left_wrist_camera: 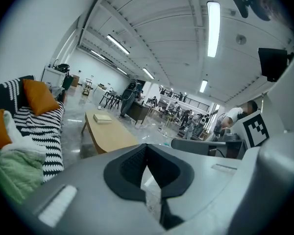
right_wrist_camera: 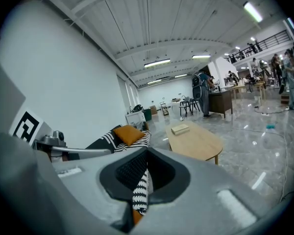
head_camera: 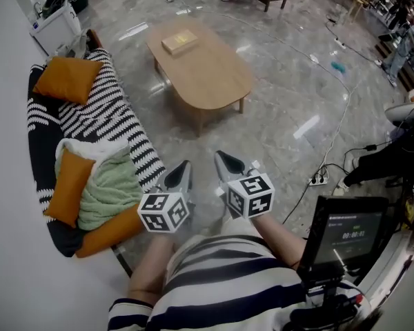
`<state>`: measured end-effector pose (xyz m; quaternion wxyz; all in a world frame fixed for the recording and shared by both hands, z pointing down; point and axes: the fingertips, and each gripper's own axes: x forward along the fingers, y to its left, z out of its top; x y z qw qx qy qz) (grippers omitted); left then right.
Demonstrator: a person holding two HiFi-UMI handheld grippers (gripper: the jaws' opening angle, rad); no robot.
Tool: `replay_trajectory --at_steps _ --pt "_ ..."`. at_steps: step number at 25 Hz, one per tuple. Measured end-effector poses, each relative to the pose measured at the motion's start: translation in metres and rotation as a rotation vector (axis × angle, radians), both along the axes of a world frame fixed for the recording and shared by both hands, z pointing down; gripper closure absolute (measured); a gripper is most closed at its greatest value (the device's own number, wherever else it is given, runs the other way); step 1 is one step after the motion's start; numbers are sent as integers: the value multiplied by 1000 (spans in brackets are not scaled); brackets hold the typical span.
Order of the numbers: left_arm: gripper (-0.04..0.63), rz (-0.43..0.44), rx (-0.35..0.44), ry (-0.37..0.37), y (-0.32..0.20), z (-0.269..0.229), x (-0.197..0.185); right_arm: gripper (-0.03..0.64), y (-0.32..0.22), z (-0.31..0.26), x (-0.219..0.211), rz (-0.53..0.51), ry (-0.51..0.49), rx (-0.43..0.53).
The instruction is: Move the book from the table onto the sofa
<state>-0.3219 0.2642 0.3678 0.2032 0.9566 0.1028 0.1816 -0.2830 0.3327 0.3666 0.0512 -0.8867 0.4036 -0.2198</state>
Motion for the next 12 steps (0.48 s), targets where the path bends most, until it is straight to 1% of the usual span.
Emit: replay_trajectory --at_steps 4,7,12 --pt "594 -9 9 7 14 -3 43 618 9 -5 42 -22 5 -2" --pt "594 -13 1 1 27 -1 69 618 18 -3 66 -40 3 -6" --pt "594 -14 12 -2 43 -1 110 618 31 -3 105 -56 0 -4"
